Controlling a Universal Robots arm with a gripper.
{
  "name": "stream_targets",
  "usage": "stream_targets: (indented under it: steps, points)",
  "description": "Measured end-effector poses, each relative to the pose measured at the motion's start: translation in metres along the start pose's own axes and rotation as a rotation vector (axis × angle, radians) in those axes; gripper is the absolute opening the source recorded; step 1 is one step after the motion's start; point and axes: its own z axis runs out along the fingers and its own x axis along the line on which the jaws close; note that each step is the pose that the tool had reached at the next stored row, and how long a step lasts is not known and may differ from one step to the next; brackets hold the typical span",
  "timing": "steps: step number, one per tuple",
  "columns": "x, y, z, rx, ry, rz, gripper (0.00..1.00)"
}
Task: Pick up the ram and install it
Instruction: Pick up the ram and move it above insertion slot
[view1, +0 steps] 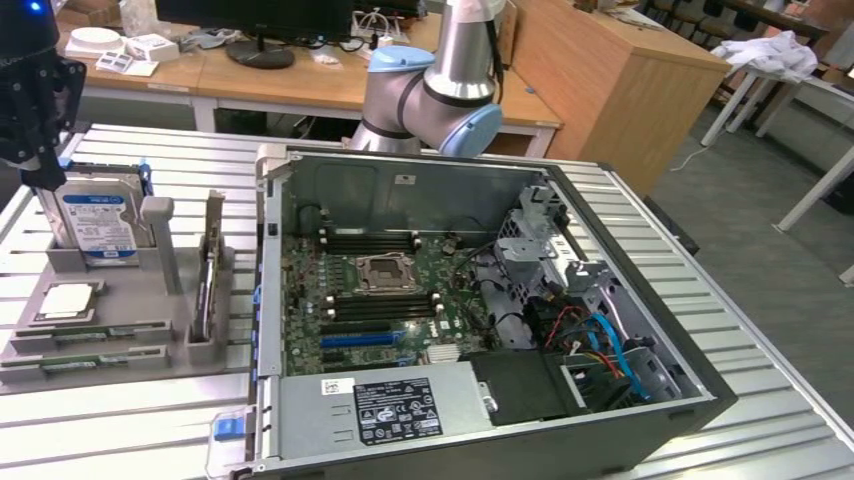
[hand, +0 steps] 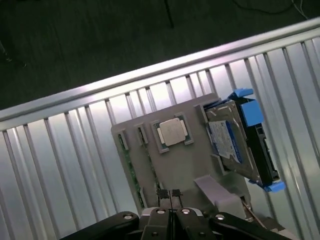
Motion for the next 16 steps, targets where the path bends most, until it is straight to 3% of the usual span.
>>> stream_targets:
  steps: [7, 16]
  points:
    - [0.0000, 0.0000, 0.0003, -0.0025, 0.0053, -0.120, 0.11]
    - [0.0000, 0.0000, 0.0004, -0.0029, 0.0061, -0.138, 0.11]
